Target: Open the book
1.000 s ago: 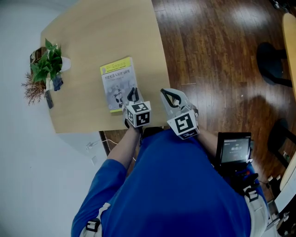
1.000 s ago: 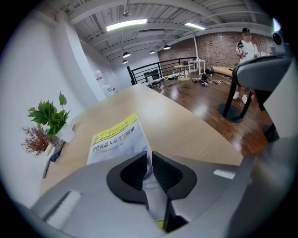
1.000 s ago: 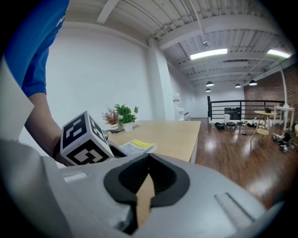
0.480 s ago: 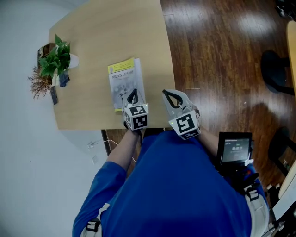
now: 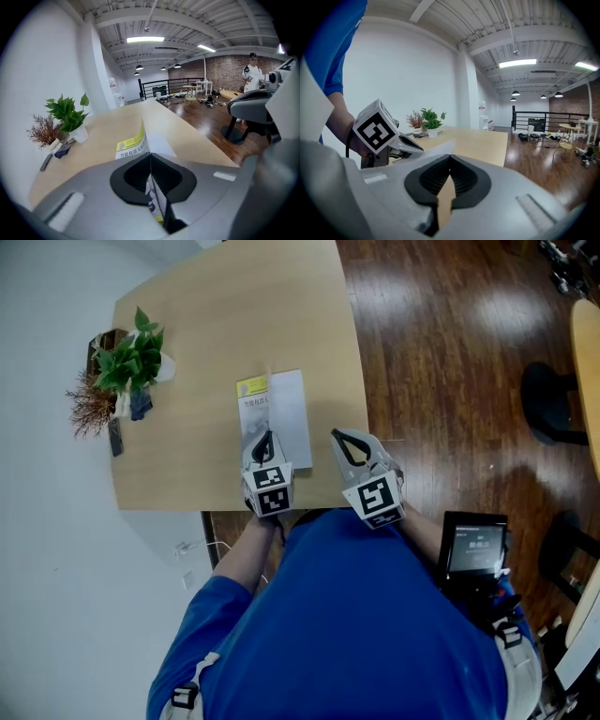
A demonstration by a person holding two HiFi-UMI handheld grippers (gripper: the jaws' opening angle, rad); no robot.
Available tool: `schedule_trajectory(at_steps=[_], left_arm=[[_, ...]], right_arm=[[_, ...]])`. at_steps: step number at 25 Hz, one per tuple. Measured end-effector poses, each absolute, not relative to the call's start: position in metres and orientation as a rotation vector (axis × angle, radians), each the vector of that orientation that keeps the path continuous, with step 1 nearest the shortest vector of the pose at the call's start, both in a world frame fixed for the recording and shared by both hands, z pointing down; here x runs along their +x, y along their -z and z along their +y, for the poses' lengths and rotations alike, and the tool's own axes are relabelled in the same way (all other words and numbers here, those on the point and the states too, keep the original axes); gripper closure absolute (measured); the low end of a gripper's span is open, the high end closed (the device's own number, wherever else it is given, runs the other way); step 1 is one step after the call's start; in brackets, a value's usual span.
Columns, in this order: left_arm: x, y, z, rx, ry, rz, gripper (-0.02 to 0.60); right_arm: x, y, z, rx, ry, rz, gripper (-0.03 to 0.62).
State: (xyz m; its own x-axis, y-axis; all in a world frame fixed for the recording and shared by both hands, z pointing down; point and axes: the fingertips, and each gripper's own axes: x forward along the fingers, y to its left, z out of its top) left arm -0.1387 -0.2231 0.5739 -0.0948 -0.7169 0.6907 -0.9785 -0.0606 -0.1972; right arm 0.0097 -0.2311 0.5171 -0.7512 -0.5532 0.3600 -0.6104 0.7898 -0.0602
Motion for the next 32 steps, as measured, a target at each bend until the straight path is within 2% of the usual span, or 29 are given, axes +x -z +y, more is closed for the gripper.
schedule_trajectory(at_steps=[11, 32], left_arm=[[-0.197, -0.550, -0.209, 1.842, -0.793, -1.896, 0.571], [-0.286, -0.546, -0.190, 1.808, -0.699, -1.923, 0.571]], right_arm=[[-0.030, -0.493, -0.220, 0.956, -0.161, -2.638, 0.591], [-0.078, -0.486, -0.198, 0.989, -0.074, -2.586, 0.591]])
